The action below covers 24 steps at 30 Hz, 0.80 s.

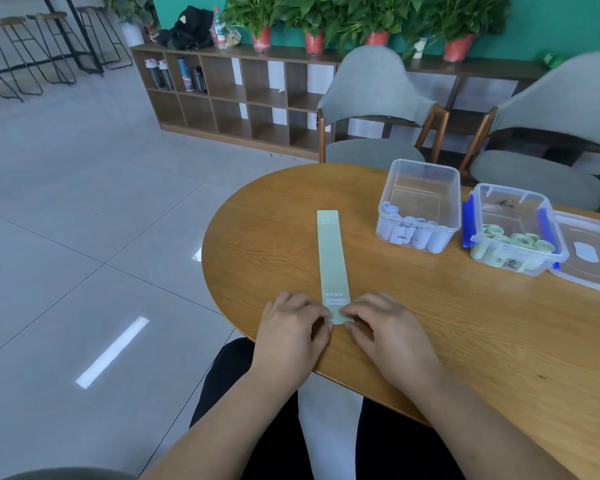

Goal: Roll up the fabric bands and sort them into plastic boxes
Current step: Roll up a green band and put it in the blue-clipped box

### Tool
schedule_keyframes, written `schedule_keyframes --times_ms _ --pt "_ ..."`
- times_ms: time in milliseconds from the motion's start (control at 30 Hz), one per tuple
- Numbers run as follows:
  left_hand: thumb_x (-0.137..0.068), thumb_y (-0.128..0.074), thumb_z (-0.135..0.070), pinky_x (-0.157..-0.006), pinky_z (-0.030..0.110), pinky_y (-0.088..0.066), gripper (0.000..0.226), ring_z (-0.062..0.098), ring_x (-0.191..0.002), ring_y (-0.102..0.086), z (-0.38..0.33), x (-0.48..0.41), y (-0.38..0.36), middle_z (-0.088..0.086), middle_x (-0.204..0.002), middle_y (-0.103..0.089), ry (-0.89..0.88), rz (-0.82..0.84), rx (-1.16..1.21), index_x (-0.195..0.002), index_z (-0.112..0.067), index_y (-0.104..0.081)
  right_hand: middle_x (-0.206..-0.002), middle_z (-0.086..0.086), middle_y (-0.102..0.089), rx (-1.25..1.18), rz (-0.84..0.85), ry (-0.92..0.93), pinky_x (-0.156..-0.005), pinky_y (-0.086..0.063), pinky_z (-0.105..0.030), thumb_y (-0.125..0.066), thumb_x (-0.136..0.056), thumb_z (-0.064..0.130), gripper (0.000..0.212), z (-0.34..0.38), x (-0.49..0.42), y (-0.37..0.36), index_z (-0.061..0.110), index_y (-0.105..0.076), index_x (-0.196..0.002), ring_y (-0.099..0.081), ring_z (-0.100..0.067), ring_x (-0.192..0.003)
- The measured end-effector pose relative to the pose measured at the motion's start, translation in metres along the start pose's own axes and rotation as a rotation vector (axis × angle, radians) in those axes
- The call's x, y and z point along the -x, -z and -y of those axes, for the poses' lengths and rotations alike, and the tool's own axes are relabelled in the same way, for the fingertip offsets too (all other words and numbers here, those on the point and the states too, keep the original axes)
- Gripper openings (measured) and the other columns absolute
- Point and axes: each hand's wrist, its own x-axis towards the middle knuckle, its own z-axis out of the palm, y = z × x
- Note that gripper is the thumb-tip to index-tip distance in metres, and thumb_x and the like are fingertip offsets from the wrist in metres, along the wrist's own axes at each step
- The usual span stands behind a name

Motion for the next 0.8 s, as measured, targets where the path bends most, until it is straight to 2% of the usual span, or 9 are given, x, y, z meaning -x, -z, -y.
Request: schedule_keyframes --times_ms 133,533,800 --pt "-0.091 -0.074 -0.037 -0.080 0.038 -0.049 0.013 0.012 -0.099 -0.056 0.0017 0.0017 -0.0009 -0.018 -0.102 -0.066 -0.014 -0.015 0.011 -0.103 -0.031 -0.077 -0.101 0.018 -0.064 0.075 0.016 0.075 -0.075 -0.055 -0.029 -0.073 -0.095 0.026 0.009 -0.0018 -0.0001 -0.0014 0.028 -0.075 -0.103 -0.059 -0.009 -0.099" --pt "-0.089 -0.078 -0.034 -0.083 0.037 -0.051 0.021 0.013 -0.100 -0.056 0.0038 0.0028 0.0001 -0.016 -0.106 -0.065 -0.012 -0.014 0.054 -0.108 -0.027 -0.074 -0.103 0.013 -0.067 0.038 -0.046 0.110 -0.079 -0.054 -0.030 -0.072 -0.097 0.018 0.012 -0.0026 0.0028 -0.0023 0.024 -0.075 -0.108 -0.062 -0.011 -0.099" --pt "-0.092 -0.075 -0.030 -0.081 0.039 -0.051 0.011 0.013 -0.098 -0.055 0.0069 -0.0020 -0.0001 -0.018 -0.102 -0.066 -0.090 0.000 0.024 -0.103 -0.028 -0.075 -0.099 0.015 -0.068 0.035 -0.054 0.082 -0.076 -0.053 -0.031 -0.069 -0.099 0.020 0.011 -0.0012 0.0010 -0.0003 0.026 -0.074 -0.106 -0.061 -0.012 -0.095"
